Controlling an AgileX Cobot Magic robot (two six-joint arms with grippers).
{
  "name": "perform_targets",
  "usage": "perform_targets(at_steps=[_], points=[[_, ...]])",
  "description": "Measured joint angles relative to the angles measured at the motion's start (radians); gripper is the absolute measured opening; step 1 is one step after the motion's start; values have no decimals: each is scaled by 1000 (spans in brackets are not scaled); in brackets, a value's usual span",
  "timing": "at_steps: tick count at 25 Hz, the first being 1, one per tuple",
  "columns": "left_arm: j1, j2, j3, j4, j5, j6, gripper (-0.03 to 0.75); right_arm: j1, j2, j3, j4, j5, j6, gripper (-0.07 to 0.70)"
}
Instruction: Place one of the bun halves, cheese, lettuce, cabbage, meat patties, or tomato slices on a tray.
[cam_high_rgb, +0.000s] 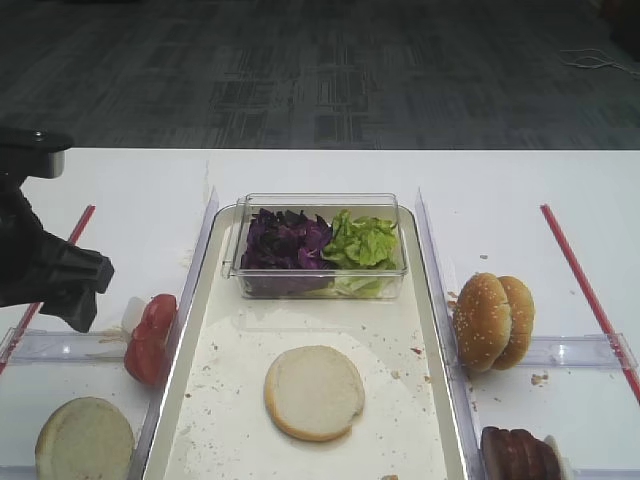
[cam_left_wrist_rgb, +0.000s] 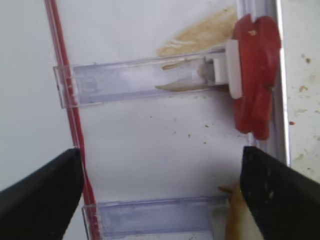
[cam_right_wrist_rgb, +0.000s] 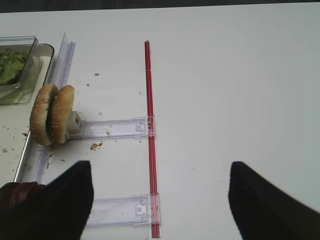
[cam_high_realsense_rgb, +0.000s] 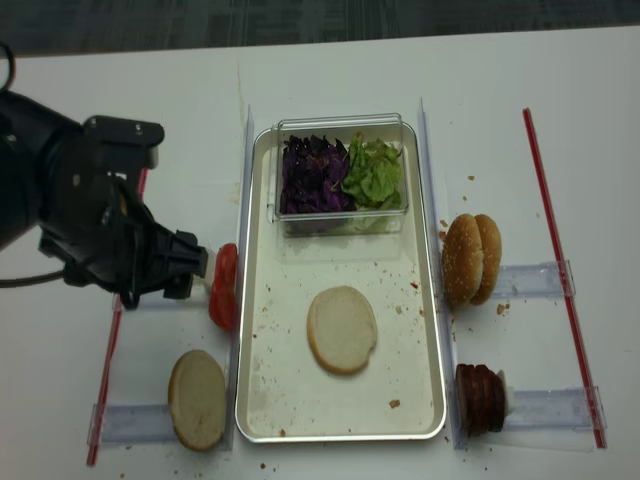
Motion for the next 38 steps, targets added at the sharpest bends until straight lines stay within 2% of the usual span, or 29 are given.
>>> perform_targets(at_steps=[7,11,16,23,31,38], points=[[129,0,0,-3,11,70,617,0,0,0,0,0,0,589],[208,-1,0,-50,11,111,617,0,0,0,0,0,0,589],[275,-1,0,-79,18,152,617,0,0,0,0,0,0,589],[286,-103,0,-79,32,162,617,0,0,0,0,0,0,589],[286,-278,0,-79,124,170,616,0,0,0,0,0,0,589],[286,-500,0,-89,148,170,616,0,0,0,0,0,-2,589]])
